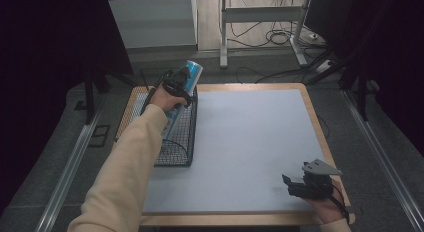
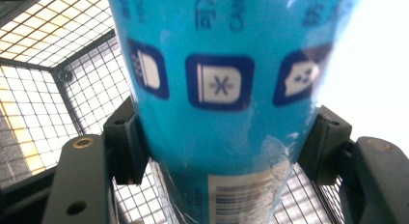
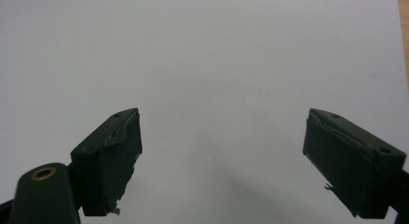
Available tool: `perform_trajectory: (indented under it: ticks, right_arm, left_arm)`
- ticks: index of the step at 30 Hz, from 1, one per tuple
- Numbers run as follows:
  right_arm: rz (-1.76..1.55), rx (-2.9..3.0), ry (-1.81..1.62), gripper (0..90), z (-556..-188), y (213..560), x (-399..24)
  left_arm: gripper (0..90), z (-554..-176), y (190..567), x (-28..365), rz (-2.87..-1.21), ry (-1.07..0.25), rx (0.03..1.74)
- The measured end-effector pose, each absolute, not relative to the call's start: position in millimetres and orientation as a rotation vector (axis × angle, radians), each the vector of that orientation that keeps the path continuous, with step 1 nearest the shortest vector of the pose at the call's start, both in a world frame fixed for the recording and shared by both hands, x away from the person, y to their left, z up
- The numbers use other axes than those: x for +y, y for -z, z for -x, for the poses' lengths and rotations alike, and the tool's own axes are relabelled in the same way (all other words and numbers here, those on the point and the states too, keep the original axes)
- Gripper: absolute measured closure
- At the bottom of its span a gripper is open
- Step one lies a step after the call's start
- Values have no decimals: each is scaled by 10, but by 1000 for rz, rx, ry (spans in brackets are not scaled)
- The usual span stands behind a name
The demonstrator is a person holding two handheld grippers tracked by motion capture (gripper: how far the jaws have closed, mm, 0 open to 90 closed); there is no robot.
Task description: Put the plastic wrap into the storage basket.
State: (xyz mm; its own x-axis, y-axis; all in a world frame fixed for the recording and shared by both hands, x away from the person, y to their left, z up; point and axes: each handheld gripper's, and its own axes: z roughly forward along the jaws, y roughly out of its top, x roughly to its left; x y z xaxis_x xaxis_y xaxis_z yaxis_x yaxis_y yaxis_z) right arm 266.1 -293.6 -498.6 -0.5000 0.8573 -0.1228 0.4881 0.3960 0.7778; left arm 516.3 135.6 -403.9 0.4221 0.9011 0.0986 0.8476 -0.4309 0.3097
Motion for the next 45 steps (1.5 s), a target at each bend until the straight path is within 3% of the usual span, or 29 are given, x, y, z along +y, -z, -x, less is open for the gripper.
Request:
perform_trajectory:
  ticks: [22, 28, 36, 45]
  right_arm:
    - [-1143, 2139, -940, 138, -2666, 4987, -2946]
    - [-1139, 2139, -940, 138, -2663, 4985, -2946]
    - [-1140, 2142, -943, 137, -2660, 4982, -2945]
    - [-1130, 2145, -941, 137, -2653, 4979, -2925]
  left_arm:
    - [313, -5359, 4270, 1344, -2477, -398, 1570]
    - [296, -5323, 4251, 1300, -2523, -473, 1520]
    - [175, -5164, 4041, 1338, -2438, -480, 1510]
    - [159, -4765, 3822, 1284, -2361, -379, 1397]
